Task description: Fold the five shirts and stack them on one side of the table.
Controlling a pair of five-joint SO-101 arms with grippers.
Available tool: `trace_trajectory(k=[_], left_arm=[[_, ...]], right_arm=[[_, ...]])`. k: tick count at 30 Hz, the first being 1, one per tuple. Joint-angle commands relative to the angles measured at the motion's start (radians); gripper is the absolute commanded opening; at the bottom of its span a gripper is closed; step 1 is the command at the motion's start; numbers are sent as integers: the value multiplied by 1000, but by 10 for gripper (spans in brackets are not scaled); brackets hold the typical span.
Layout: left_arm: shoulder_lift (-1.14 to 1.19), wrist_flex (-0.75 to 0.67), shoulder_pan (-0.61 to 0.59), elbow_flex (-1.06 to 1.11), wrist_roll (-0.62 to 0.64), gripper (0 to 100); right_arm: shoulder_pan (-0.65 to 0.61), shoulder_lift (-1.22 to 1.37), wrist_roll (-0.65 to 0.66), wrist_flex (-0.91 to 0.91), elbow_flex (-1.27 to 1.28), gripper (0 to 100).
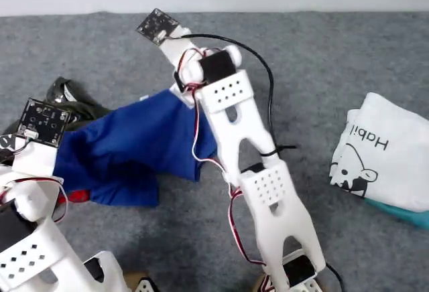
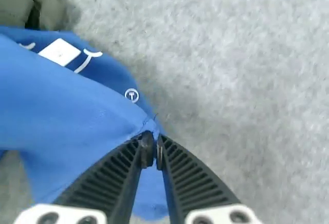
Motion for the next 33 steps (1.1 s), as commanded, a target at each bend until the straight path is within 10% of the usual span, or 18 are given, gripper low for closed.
trace_trajectory(k=[1, 14, 25, 33], left_arm=[[-14, 11, -2, -25, 9, 5], [-5, 81, 293, -54, 9, 5], [-14, 81, 315, 21, 9, 5], [-14, 81, 315, 22, 11, 5]], right_arm=[[12, -246, -2, 42, 262, 10], [-76, -642, -6, 10, 1177, 10], [-79, -642, -86, 12, 1266, 260], [-145, -642, -109, -18, 1264, 264]])
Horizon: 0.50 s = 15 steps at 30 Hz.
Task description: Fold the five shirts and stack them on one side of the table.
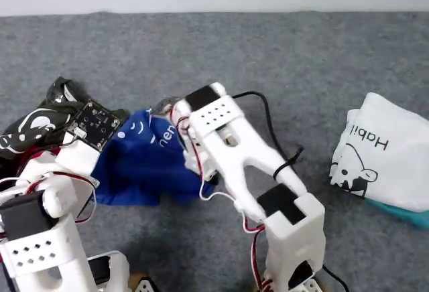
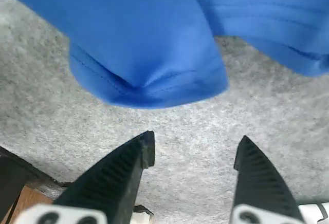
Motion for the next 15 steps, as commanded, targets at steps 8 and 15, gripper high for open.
trace_trajectory(k=[8, 15], left_arm=[[-12, 18, 8, -2, 9, 5], [-12, 18, 8, -2, 9, 5]], right_arm=[[-51, -50, -17, -183, -6, 264], [-50, 93, -17, -232, -6, 264]])
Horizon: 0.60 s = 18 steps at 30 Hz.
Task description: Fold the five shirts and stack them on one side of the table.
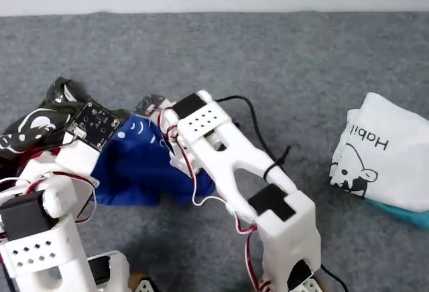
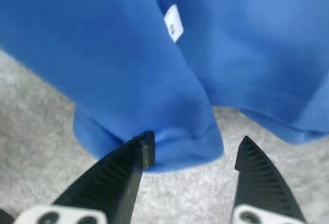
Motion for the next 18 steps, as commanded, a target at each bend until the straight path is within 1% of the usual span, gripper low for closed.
trace_trajectory(k=[1, 7, 12, 14, 17, 18], left_arm=[[-12, 17, 8, -2, 8, 5], [-11, 17, 8, -2, 8, 5], [-6, 17, 8, -2, 8, 5], [-5, 17, 8, -2, 8, 5], [-5, 17, 8, -1, 8, 5], [-5, 17, 8, -1, 8, 5]], right_arm=[[5, 42, -9, -24, -6, 264], [68, 151, -9, -68, -6, 263], [82, 179, -2, -39, -6, 253], [79, 174, 0, -31, -6, 193], [79, 166, 0, -12, -31, 36], [81, 165, 0, 1, -46, 0]])
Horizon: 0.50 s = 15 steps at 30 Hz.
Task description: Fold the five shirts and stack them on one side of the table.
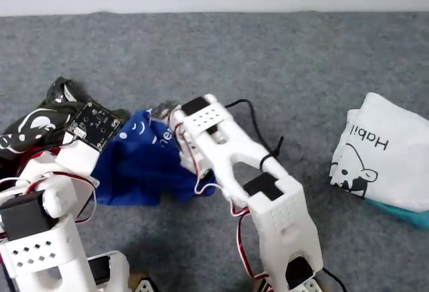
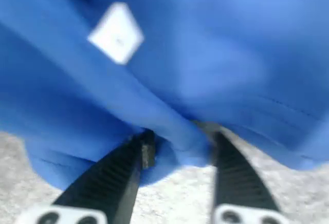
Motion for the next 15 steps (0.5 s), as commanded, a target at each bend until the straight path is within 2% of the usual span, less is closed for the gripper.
trace_trajectory(k=[1, 9, 15], left_arm=[[-5, 17, 8, -1, 8, 5], [-12, 17, 8, 62, 8, 5], [-12, -11, 8, -4, 18, 5]], right_arm=[[5, -13, 0, 67, -41, 17], [18, -15, 58, 297, -284, 10], [116, -199, 57, 306, -388, 10]])
